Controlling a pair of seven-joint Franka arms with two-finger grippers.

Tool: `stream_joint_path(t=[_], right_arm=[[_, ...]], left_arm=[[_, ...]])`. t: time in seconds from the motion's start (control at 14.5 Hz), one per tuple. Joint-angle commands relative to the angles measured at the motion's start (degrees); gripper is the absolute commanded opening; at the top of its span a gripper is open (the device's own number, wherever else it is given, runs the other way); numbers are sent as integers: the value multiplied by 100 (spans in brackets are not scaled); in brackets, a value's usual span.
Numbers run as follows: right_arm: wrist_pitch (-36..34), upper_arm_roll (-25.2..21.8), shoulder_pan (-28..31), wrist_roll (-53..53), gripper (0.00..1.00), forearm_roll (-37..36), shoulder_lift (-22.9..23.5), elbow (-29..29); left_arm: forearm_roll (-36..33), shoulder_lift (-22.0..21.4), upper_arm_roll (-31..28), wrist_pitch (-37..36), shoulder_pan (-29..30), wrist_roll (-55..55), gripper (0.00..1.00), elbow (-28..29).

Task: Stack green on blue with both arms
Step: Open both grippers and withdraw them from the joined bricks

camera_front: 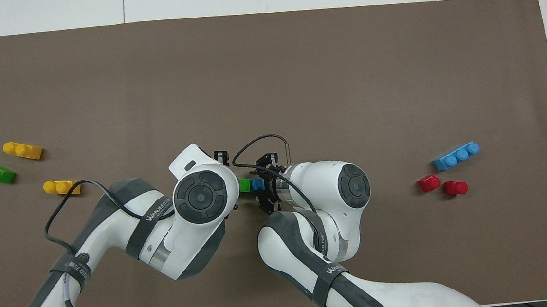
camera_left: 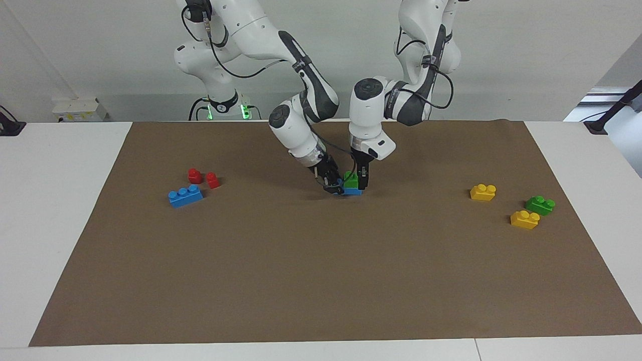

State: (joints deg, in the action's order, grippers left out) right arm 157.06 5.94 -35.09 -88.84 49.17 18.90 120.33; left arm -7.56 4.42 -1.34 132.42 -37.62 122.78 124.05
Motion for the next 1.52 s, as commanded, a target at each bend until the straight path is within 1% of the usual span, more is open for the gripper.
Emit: stream_joint_path(t=[0.0,0.21,0.28,0.55,0.69,0.83,0.9,1.04,1.24,1.31,1.45], right_arm=[[124,4,63,209,100,242,34,-18],[-112,-5,317,191,100,242,-27,-150],[-340,-22,492,200,100,242,-79,-202],[-1649,-49,1529,506,100,85,-527,-317],[-2447,-49,2213,753,100,-422,-764,-369],[-3282,-49,2750,972,100,-1082,-853,-667],[-3635,-49,2988,1191,100,-1355,-888,-834],[-4111,-49,3340,1910,100,-1812,-958,-1072],[-4717,-49,3762,2974,100,-2270,-1003,-1449],[-4919,-49,3868,3395,100,-2463,-1046,-1564],[-5245,-49,4053,4606,100,-2780,-1195,-1697]], left_arm=[[-97,-502,-24,-366,281,-411,100,-13],[-97,-705,-24,-787,597,-1087,100,-170],[-97,-723,-33,-858,729,-1420,100,-258],[-44,-863,-42,-920,1502,-2922,100,-452],[-18,-873,-77,-1086,1914,-3941,100,-618],[262,-864,-95,-1358,2283,-5012,100,-917],[333,-864,-95,-1534,2460,-5697,100,-1022],[351,-855,-95,-1833,2733,-6937,100,-1225],[351,-829,-103,-1965,2953,-8555,100,-1418],[351,-820,-103,-2036,2997,-9039,100,-1497],[491,-768,-103,-2194,3102,-10005,100,-1708]])
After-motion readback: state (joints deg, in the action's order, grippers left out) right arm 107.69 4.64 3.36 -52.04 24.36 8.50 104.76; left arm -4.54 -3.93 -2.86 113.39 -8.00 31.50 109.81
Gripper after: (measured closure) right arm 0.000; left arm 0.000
